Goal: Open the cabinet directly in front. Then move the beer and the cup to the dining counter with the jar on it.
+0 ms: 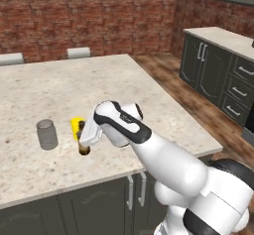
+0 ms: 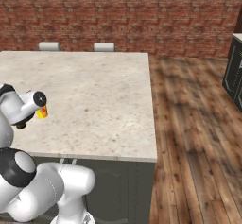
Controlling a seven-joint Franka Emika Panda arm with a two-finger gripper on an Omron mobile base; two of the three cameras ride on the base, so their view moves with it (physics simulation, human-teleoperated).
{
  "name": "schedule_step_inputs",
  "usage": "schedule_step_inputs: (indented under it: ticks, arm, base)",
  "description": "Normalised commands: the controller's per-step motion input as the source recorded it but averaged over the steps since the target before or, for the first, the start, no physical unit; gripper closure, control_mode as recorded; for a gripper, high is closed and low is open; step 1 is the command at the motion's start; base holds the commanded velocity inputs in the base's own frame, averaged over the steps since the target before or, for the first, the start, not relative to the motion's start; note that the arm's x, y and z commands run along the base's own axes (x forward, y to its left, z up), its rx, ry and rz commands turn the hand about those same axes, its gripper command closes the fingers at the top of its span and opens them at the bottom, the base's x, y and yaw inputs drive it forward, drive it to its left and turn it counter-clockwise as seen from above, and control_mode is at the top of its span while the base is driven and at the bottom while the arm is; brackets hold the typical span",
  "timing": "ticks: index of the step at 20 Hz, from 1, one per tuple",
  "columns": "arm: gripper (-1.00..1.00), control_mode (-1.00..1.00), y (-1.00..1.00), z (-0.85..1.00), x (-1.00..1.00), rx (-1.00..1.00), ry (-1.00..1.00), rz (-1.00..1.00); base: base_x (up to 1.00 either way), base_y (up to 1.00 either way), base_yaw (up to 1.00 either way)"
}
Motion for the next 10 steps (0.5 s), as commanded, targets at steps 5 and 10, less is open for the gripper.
schedule_step_inputs:
  ticks: [5, 10]
  arm:
    - [1.00, -1.00, 0.16, -0.32, 0.46, 0.00, -0.01, -0.06]
    - [1.00, -1.00, 0.01, -0.32, 0.06, 0.00, 0.00, 0.00]
  base:
    - [0.00, 0.00, 0.00]
    - [0.00, 0.00, 0.00]
